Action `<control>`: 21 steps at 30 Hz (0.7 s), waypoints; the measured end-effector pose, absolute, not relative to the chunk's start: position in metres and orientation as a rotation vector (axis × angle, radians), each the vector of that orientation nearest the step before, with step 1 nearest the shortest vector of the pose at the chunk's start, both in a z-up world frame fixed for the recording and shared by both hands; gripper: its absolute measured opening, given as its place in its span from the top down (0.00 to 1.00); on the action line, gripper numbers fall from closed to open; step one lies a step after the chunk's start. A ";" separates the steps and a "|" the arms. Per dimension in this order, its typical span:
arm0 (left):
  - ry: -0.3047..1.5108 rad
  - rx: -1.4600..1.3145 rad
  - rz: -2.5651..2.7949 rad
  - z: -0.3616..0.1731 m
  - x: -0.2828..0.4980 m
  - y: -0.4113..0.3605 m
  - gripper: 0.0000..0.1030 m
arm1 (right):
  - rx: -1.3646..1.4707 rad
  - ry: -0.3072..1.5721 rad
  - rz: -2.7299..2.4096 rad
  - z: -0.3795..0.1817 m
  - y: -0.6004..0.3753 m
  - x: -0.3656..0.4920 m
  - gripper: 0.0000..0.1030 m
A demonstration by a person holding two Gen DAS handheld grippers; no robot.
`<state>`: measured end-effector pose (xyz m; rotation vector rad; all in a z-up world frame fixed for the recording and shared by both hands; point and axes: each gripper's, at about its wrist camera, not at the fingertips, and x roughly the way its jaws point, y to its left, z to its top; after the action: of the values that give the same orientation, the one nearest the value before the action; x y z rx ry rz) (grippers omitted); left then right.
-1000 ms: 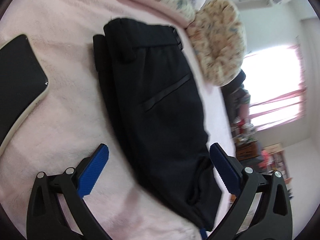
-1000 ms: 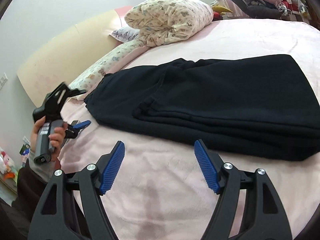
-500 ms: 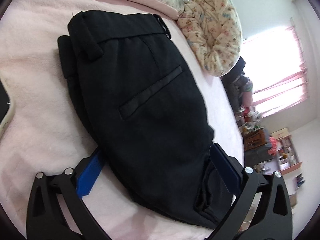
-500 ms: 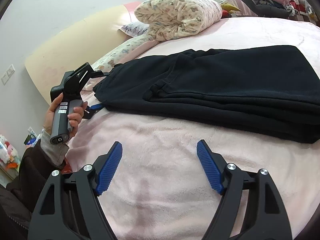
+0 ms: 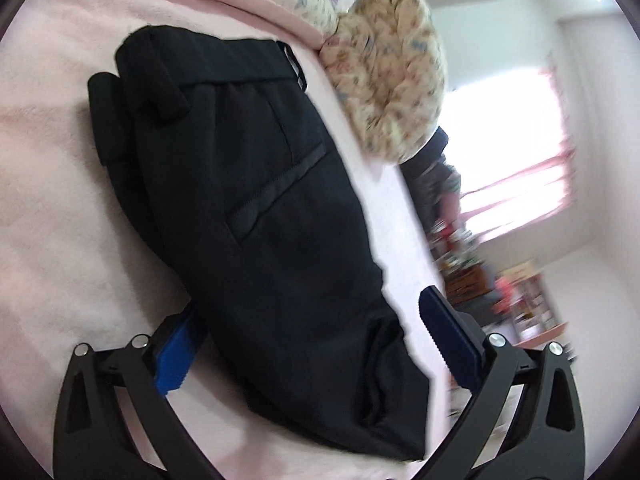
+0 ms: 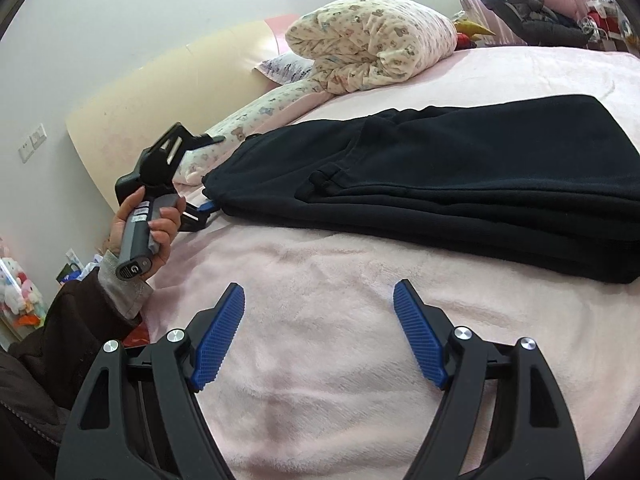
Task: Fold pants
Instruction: 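Lower the left gripper onto the trouser leg end and close on it, then lift the trouser end with the left gripper and fold it over the waistband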
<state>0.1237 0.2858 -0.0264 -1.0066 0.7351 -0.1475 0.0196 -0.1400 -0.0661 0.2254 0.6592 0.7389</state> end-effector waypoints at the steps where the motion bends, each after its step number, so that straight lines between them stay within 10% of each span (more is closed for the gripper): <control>1: 0.780 -0.978 -0.124 -0.025 0.125 0.281 0.04 | 0.229 0.658 0.740 -0.066 -0.141 0.020 0.23; 17: 0.762 -1.047 -0.068 -0.032 0.152 0.269 0.03 | 0.303 0.642 0.781 -0.071 -0.150 0.023 0.23; 21: 0.723 -1.091 -0.020 -0.036 0.146 0.277 0.25 | 0.305 0.641 0.784 -0.072 -0.151 0.023 0.22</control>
<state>0.1463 0.2766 -0.0357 -1.0910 0.7227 -0.0200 0.0227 -0.1508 -0.0719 0.3048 0.6410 0.7839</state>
